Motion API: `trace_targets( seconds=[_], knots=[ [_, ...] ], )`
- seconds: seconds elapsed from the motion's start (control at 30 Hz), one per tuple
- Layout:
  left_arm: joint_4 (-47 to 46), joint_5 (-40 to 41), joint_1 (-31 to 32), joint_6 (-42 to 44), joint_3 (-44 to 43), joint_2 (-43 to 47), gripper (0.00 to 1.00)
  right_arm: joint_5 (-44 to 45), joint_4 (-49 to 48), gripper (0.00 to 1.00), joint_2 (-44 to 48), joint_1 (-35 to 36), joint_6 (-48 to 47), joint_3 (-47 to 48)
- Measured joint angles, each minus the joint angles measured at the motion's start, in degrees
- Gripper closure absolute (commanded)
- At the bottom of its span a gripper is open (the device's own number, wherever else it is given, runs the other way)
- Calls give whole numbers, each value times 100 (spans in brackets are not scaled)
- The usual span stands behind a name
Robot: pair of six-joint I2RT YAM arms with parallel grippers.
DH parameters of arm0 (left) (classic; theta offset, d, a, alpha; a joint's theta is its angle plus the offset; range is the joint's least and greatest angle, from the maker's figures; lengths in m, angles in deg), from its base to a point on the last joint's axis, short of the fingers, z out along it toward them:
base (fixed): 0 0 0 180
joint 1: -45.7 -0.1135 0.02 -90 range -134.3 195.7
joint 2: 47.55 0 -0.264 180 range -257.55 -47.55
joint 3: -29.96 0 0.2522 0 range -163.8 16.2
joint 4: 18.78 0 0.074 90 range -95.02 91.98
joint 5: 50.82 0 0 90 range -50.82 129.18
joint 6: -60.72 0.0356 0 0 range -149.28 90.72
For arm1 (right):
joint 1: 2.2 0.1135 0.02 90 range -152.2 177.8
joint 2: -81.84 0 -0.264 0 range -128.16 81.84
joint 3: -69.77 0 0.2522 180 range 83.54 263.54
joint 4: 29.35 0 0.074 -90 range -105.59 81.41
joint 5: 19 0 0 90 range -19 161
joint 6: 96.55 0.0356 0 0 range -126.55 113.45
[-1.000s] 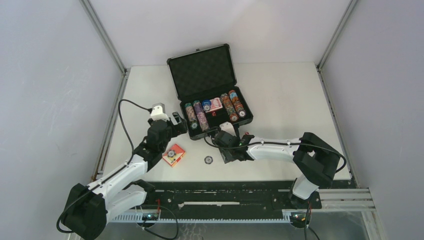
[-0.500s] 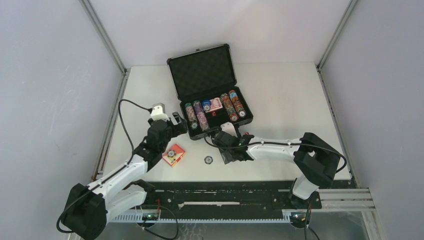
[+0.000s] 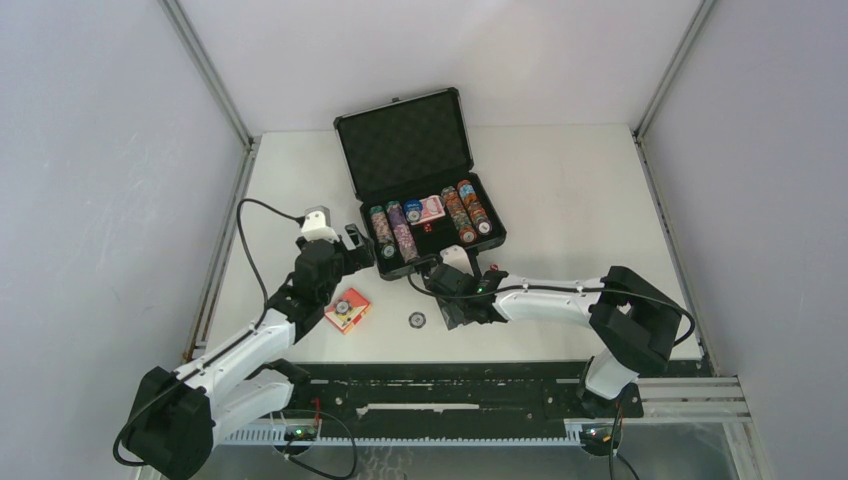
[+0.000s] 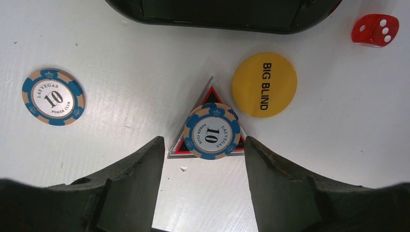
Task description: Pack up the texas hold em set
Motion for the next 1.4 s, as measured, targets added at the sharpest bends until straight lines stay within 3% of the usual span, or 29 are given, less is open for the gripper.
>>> trace_targets(
  seconds=[1.4],
  knots=[
    [81,-28,0,0,0,13,7,-122,-50,30,-9,37,35,35]
  ],
)
